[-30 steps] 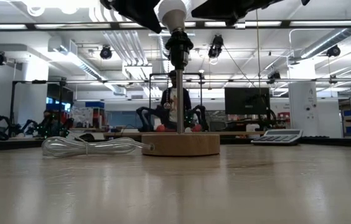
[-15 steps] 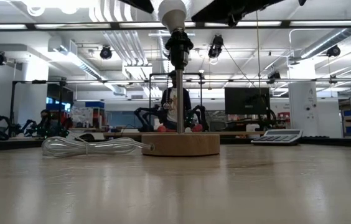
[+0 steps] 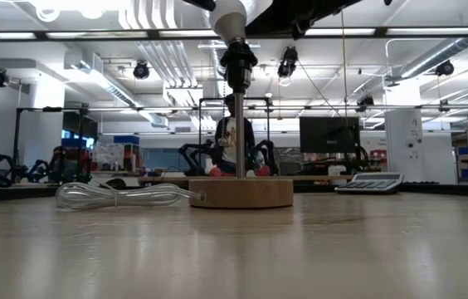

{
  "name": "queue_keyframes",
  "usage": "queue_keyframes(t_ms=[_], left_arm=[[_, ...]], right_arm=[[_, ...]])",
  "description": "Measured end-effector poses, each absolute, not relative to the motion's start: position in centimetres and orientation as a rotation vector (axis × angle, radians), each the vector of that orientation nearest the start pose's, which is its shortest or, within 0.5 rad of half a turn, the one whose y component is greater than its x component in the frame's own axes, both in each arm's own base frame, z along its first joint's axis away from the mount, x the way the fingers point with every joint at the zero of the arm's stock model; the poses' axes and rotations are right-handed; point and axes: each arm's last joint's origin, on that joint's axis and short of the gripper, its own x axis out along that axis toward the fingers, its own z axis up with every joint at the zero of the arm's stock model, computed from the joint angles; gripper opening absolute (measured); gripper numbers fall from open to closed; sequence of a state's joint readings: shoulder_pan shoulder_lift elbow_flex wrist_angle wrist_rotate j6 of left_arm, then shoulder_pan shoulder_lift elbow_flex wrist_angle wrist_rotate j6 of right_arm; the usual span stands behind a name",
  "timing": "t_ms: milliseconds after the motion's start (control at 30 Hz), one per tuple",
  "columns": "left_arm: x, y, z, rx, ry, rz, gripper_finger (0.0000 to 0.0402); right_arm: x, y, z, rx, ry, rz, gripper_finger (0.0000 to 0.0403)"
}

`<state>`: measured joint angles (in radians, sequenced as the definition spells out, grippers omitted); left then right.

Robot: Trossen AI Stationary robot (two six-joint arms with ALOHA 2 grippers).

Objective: Screw lightbulb
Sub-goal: Insert the lightbulb into the brown lamp

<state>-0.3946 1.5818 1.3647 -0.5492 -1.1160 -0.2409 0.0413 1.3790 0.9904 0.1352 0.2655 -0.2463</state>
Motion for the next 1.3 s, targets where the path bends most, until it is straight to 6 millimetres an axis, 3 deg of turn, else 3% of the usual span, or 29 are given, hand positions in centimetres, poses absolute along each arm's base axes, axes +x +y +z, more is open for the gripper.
queue_keyframes(t_ms=[1300], left_arm=[[32.1, -10.5, 31.9, 0.341, 0.476, 0.714, 0.0001]], right_arm=[[30.8, 2.0, 29.9, -0.315, 0.328, -0.189, 0.0000]])
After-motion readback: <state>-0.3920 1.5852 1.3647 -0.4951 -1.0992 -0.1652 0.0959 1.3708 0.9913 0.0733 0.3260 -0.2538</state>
